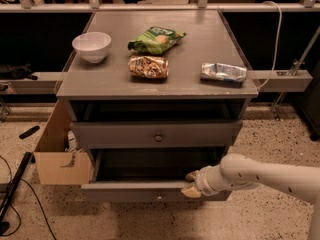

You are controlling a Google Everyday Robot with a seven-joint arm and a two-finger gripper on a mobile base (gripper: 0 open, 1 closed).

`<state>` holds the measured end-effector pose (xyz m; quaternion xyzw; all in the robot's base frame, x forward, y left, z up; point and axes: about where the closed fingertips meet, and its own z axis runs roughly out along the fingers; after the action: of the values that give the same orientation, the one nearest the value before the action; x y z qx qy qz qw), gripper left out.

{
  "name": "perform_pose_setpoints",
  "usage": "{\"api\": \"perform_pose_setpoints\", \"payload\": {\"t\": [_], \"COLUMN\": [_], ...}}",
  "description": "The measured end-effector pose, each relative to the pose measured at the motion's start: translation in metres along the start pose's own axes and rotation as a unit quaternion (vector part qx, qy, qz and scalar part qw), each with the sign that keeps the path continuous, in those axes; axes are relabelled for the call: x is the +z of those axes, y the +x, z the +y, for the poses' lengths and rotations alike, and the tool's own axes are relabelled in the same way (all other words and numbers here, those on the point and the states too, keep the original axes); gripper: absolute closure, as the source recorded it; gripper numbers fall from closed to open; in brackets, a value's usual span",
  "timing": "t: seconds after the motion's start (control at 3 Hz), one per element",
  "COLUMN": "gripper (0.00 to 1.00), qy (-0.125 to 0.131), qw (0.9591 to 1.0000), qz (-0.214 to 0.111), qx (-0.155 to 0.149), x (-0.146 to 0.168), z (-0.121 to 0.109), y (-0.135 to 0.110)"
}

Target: Open middle drawer

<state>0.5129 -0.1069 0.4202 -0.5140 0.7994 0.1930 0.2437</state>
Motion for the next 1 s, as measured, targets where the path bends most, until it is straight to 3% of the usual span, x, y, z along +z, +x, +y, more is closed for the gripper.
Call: {"api": "perform_pose_setpoints", "payload": {"t": [0.33,0.67,1.0], "gripper": [0.12,0.22,0.45], "qy": [0.0,0.0,0.0], "qw": [1.0,1.0,1.0], "qz": [0.0,0.0,0.0], "qx": [0.0,0.0,0.0], "x": [0.0,0.0001,0.0001], "z": [0.0,0.0008,0.0009], "y": [0.0,0.0005,0.0005]}}
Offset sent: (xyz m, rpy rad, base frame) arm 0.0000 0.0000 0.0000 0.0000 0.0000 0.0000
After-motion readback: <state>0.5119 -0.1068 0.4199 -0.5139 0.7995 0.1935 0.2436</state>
